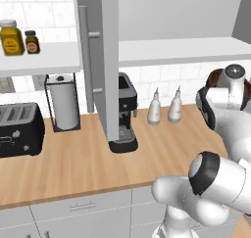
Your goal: Pick up the bowls on the counter and stack them on top of one another in the open cabinet. Place the smaller bowl on top of the larger bowl.
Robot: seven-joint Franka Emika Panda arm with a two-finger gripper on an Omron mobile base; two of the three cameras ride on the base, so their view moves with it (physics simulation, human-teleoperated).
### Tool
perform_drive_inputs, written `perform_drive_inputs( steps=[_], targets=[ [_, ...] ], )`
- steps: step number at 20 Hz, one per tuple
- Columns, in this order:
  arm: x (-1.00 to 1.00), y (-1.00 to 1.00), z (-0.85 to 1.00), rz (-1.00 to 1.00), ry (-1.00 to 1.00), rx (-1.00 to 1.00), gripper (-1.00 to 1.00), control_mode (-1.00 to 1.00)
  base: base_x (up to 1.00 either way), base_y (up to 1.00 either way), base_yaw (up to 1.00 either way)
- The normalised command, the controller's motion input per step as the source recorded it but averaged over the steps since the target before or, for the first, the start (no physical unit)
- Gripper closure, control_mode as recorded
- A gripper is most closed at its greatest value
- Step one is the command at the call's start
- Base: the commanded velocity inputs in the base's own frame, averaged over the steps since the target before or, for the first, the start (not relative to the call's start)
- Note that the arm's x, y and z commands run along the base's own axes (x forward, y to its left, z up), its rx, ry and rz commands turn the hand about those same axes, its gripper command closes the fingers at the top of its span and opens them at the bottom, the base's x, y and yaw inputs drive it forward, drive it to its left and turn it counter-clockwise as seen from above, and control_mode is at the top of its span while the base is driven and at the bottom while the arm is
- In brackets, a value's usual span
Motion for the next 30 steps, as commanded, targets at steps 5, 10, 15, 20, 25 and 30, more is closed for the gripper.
perform_drive_inputs(
  steps=[5,10,15,20,25,30],
  targets=[
    [-1.00,0.31,0.98,0.00,0.00,-0.15,1.00,-1.00,0.00,0.00,0.00],
    [-0.77,0.49,1.00,0.01,-0.04,-0.08,1.00,-1.00,0.00,0.00,0.00],
    [-0.12,0.71,1.00,0.05,-0.07,-0.07,1.00,-1.00,0.00,0.00,0.00],
    [0.33,0.35,1.00,0.15,0.00,-0.01,1.00,-1.00,0.00,0.00,0.00],
    [0.53,0.05,0.90,0.12,0.04,0.00,1.00,-1.00,0.00,0.00,0.00],
    [0.24,0.01,-0.12,0.02,0.02,-0.03,1.00,-1.00,0.00,0.00,0.00]
  ],
)
